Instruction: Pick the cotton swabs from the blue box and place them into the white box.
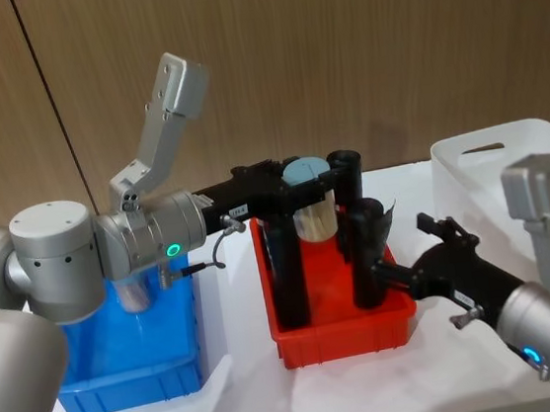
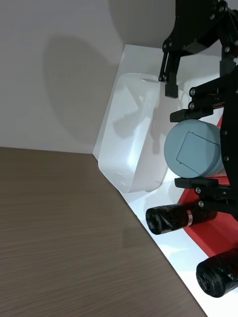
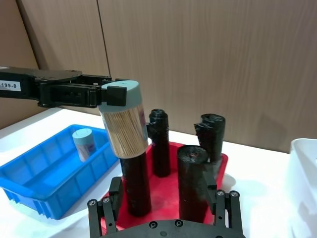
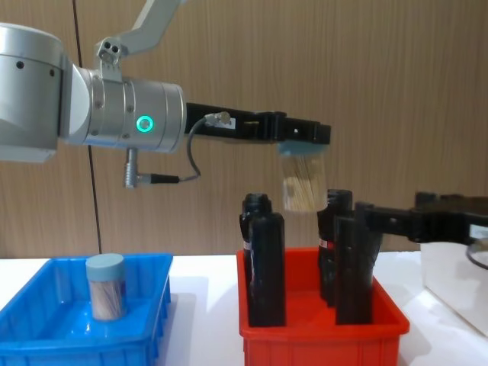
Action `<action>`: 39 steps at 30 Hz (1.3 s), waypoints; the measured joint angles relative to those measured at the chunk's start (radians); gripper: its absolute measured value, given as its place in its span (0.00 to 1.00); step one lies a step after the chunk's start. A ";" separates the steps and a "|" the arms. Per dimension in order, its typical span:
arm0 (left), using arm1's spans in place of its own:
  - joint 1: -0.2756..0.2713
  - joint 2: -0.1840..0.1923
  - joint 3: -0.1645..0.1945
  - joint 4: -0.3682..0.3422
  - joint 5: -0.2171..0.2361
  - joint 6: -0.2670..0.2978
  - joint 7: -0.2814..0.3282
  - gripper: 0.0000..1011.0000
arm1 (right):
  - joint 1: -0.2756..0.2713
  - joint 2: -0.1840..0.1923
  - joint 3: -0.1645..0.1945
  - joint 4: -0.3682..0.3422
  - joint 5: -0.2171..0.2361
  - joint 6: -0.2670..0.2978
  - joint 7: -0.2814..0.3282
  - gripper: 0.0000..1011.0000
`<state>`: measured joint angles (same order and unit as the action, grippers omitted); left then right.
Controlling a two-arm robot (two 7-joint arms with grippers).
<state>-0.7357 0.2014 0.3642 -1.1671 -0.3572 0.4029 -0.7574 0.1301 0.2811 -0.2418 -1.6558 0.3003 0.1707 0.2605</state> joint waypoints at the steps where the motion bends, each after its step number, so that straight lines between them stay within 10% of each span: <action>1: -0.001 0.000 0.000 0.000 0.000 0.000 0.000 0.67 | 0.014 -0.007 -0.002 0.012 0.000 0.008 0.007 0.99; 39: -0.004 -0.002 0.001 0.003 0.001 0.001 -0.004 0.67 | 0.257 -0.134 -0.043 0.249 -0.038 0.103 0.104 0.99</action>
<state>-0.7399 0.1997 0.3651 -1.1638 -0.3562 0.4043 -0.7609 0.3874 0.1467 -0.2849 -1.4064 0.2628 0.2734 0.3645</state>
